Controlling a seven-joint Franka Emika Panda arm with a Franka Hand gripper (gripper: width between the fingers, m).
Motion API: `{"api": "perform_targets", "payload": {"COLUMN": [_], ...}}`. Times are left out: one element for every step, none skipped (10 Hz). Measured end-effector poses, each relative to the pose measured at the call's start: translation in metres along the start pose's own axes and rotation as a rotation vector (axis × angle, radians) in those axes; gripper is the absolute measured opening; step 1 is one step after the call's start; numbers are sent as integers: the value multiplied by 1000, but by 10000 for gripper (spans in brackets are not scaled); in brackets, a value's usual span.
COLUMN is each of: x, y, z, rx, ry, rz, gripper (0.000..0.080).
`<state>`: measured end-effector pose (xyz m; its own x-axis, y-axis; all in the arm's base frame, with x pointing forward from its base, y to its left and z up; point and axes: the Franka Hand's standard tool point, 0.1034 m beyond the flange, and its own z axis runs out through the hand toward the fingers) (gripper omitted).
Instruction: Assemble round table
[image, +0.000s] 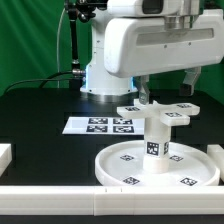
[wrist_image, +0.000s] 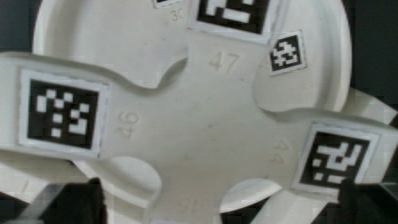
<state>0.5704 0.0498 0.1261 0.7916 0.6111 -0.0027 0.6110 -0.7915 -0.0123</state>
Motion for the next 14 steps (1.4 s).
{"api": "perform_targets", "payload": {"x": [0,-1,-2,-2,-2,-1,-1,-2,-4,-5,-5,-6,-7,-7], "y": [0,2,3,3,2,0,-1,0,0,0,0,0,-1,-1], "z": [-1,0,1,1,1,1,2,4,6,7,8,8,9,10], "rx": [-4,-3,-3,-6,-9,-8,-7,-6,-3,-2,-2,-2,0,0], "ry": [-1,-3,-4,-7,-11,-12,-13,-15,-19,-21,-23,-25,-26,-27], "rz": [-59,-98,-154,-218,-272,-277,-280,-289,-298,-300,-308,-310,-310,-309], "gripper": [649,649,649,649,649,649,649,649,649,649,649,649,649,649]}}
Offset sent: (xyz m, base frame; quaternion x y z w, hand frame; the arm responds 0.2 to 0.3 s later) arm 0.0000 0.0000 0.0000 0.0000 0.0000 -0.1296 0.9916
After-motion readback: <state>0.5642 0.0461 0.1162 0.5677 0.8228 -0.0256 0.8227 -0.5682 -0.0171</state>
